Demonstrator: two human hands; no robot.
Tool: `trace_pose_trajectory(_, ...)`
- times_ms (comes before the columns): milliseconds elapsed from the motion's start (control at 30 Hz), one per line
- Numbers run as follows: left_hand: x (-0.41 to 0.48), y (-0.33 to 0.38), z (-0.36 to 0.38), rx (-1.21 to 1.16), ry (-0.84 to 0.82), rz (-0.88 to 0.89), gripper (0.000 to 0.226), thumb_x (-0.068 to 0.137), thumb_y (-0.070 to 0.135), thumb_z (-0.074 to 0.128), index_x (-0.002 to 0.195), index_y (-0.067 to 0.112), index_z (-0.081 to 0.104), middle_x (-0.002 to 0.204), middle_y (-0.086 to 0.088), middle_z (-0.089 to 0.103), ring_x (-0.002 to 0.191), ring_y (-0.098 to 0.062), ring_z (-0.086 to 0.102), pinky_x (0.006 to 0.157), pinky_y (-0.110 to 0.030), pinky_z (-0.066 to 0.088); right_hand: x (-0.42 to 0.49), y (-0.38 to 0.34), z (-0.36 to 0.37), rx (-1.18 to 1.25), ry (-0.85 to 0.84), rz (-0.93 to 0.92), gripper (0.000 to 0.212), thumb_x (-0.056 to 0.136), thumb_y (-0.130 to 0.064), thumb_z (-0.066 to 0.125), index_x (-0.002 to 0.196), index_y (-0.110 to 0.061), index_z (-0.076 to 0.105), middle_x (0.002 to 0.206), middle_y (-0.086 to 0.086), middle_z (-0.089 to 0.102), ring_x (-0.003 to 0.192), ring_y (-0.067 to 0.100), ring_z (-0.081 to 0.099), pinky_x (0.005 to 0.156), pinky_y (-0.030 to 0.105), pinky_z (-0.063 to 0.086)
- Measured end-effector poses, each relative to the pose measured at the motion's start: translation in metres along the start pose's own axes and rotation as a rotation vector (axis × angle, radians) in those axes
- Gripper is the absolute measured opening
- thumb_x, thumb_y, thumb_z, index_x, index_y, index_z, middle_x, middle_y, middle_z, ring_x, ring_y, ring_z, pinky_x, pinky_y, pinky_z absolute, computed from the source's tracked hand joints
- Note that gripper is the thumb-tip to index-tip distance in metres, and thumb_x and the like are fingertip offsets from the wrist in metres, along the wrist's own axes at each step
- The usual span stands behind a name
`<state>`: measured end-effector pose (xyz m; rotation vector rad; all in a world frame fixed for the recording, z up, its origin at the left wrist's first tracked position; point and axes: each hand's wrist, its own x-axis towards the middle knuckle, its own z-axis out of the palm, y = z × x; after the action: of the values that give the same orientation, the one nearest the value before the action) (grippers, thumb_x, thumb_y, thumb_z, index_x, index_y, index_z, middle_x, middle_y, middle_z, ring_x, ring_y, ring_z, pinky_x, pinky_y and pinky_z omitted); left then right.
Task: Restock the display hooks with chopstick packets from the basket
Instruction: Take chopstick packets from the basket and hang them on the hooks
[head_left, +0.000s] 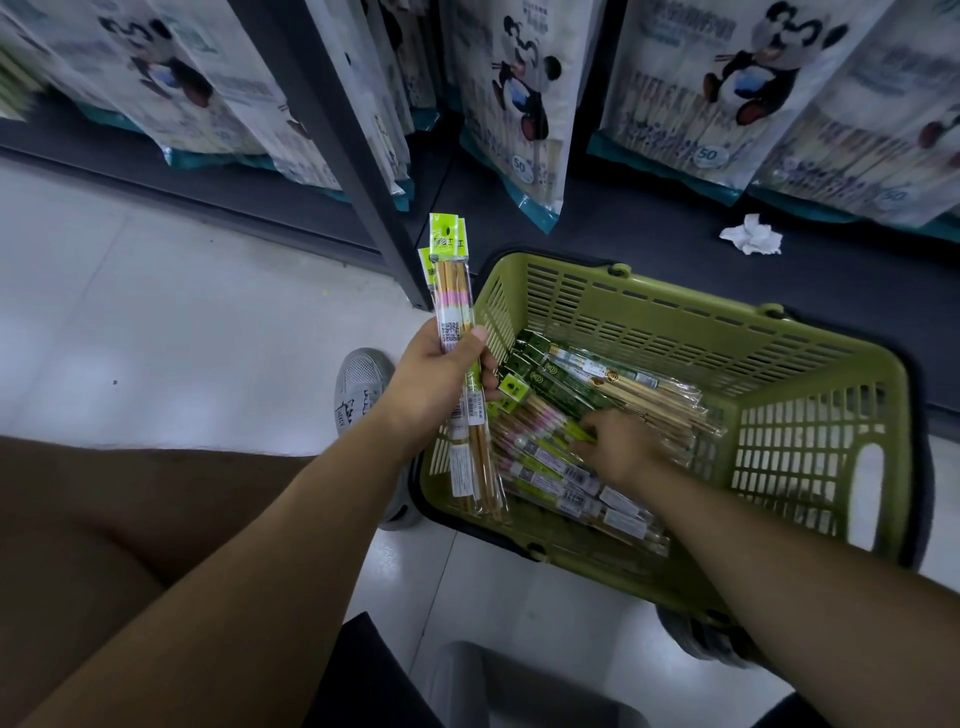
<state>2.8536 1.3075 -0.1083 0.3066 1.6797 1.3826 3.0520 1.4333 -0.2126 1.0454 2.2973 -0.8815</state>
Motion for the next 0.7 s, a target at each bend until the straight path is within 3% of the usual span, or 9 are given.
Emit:
trace_pose_trajectory(33, 0.0, 0.001, 0.0, 0.001, 0.001, -0.001, 0.008, 0.106, 0.018, 0.053, 0.102, 0.012, 0.054, 0.072, -0.002, 0.064, 0.063, -0.019, 0.063, 0.064, -0.034, 0.059, 0.0, 0.002, -0.004, 0.039, 0.005, -0.006, 0.017, 0.098, -0.036, 0.065, 0.094, -0.02, 0.068, 0.081, 0.001, 0.066, 0.076, 0.023, 0.064, 0.061, 0.029, 0.046)
trace_pose_trajectory(100, -0.001, 0.002, 0.001, 0.001, 0.005, -0.006, 0.008, 0.106, 0.018, 0.053, 0.101, 0.012, 0.053, 0.072, -0.003, 0.063, 0.063, -0.021, 0.062, 0.065, -0.035, 0.06, -0.002, 0.003, -0.017, 0.08, 0.033, -0.001, 0.028, 0.098, -0.036, 0.064, 0.073, -0.029, 0.055, 0.066, -0.004, 0.056, 0.063, 0.02, 0.058, 0.052, 0.026, 0.034)
trace_pose_trajectory(167, -0.001, 0.004, 0.003, -0.008, 0.005, -0.014, 0.01, 0.107, 0.017, 0.052, 0.099, 0.011, 0.053, 0.072, -0.004, 0.062, 0.063, -0.02, 0.061, 0.064, -0.036, 0.06, -0.005, 0.001, -0.034, 0.116, 0.072, -0.007, 0.034, 0.099, -0.035, 0.063, 0.068, -0.029, 0.049, 0.065, -0.003, 0.053, 0.062, 0.024, 0.056, 0.051, 0.026, 0.031)
trace_pose_trajectory(233, -0.003, 0.007, 0.005, -0.046, 0.002, -0.042, 0.011, 0.107, 0.016, 0.052, 0.098, 0.008, 0.054, 0.072, -0.005, 0.061, 0.066, -0.021, 0.064, 0.067, -0.038, 0.06, -0.01, -0.006, -0.051, 0.183, 0.122, -0.037, 0.029, 0.099, -0.035, 0.063, 0.073, -0.026, 0.056, 0.068, 0.001, 0.059, 0.066, 0.027, 0.059, 0.054, 0.029, 0.035)
trace_pose_trajectory(300, -0.005, 0.009, 0.007, -0.116, 0.004, -0.087, 0.011, 0.107, 0.015, 0.052, 0.103, 0.005, 0.056, 0.079, -0.009, 0.064, 0.077, -0.024, 0.071, 0.074, -0.039, 0.062, -0.017, -0.021, -0.07, 0.298, 0.189, -0.093, 0.021, 0.098, -0.035, 0.064, 0.078, -0.028, 0.063, 0.072, -0.006, 0.062, 0.067, 0.017, 0.059, 0.056, 0.028, 0.038)
trace_pose_trajectory(400, -0.007, 0.013, 0.012, -0.217, 0.003, -0.15, 0.016, 0.106, 0.016, 0.053, 0.117, 0.005, 0.059, 0.107, -0.018, 0.071, 0.105, -0.031, 0.072, 0.089, -0.047, 0.061, -0.032, -0.056, -0.098, 0.526, 0.217, -0.201, 0.018, 0.095, -0.034, 0.069, 0.077, -0.034, 0.067, 0.074, -0.014, 0.068, 0.066, -0.002, 0.063, 0.058, 0.022, 0.042)
trace_pose_trajectory(500, -0.012, 0.02, 0.018, -0.225, -0.045, -0.144, 0.02, 0.106, 0.022, 0.054, 0.121, 0.013, 0.064, 0.115, -0.012, 0.076, 0.106, -0.03, 0.073, 0.084, -0.044, 0.063, -0.046, -0.084, -0.11, 0.66, 0.182, -0.27, 0.012, 0.095, -0.032, 0.07, 0.089, -0.023, 0.075, 0.084, -0.001, 0.076, 0.078, 0.011, 0.072, 0.072, 0.032, 0.058)
trace_pose_trajectory(600, -0.014, 0.025, 0.025, -0.228, -0.076, -0.083, 0.027, 0.106, 0.023, 0.051, 0.129, 0.011, 0.061, 0.114, -0.012, 0.076, 0.106, -0.03, 0.073, 0.086, -0.044, 0.061, -0.054, -0.103, -0.11, 0.589, 0.211, -0.322, 0.027, 0.096, -0.032, 0.069, 0.091, -0.006, 0.073, 0.086, 0.018, 0.071, 0.082, 0.035, 0.066, 0.073, 0.045, 0.053)
trace_pose_trajectory(700, -0.013, 0.025, 0.026, -0.183, -0.067, -0.036, 0.033, 0.106, 0.024, 0.051, 0.135, 0.009, 0.055, 0.112, -0.01, 0.073, 0.109, -0.031, 0.07, 0.093, -0.046, 0.057, -0.058, -0.11, -0.106, 0.363, 0.304, -0.36, 0.028, 0.098, -0.04, 0.063, 0.095, -0.013, 0.069, 0.087, 0.006, 0.058, 0.081, 0.022, 0.054, 0.066, 0.035, 0.041)
